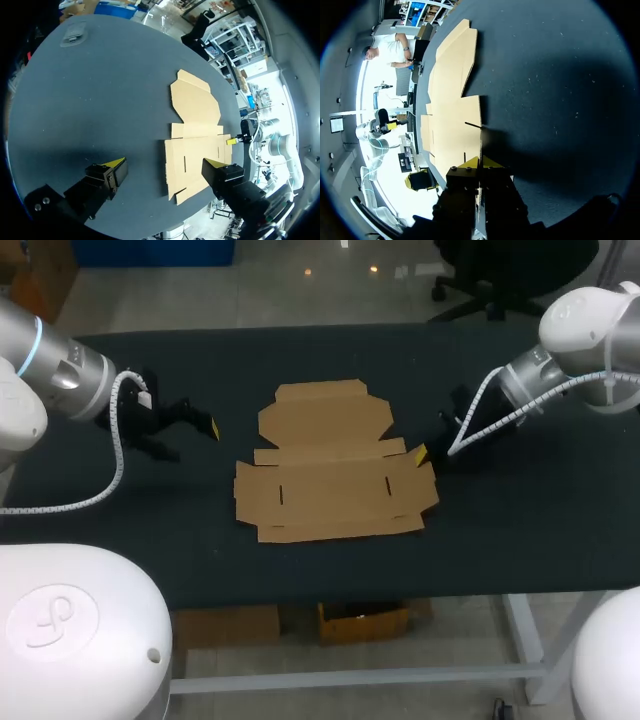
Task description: Assemble the packaging by folding the flat box into shape, placing the metal phone stand inside, and closing the box properly
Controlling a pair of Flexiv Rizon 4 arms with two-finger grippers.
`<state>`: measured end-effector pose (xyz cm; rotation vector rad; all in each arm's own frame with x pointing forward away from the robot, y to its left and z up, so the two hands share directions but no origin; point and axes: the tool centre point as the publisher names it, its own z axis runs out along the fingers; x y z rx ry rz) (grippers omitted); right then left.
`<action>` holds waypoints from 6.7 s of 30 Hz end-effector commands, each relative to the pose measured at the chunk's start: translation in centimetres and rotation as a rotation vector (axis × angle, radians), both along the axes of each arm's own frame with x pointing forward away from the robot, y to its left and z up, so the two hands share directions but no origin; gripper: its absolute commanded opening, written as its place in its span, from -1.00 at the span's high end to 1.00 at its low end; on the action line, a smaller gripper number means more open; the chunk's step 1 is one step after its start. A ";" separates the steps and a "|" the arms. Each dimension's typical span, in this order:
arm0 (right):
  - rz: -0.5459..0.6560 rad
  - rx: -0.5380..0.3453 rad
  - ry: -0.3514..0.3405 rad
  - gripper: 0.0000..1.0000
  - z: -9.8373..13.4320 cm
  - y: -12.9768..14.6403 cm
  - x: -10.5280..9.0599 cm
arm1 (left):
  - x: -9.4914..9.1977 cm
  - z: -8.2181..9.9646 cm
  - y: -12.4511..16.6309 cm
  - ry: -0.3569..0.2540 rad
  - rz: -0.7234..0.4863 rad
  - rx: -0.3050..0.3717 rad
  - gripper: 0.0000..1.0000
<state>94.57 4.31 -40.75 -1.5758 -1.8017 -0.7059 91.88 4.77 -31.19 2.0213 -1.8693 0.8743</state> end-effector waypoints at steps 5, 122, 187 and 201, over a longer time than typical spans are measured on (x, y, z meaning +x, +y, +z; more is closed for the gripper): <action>-0.044 0.013 -0.044 1.00 0.3 -0.3 -1.3 | -0.1 0.1 0.1 -0.001 0.000 -0.002 -1.00; -0.040 -0.038 -0.292 1.00 7.2 -4.1 2.6 | 1.0 1.1 -1.1 0.068 -0.047 0.057 1.00; -0.201 -0.012 -0.069 1.00 0.3 -4.0 2.5 | 4.1 -5.2 -4.8 0.012 -0.179 0.058 1.00; -0.175 0.009 -0.055 1.00 -0.3 -2.9 3.4 | 4.4 -6.4 -5.5 -0.013 -0.202 0.025 1.00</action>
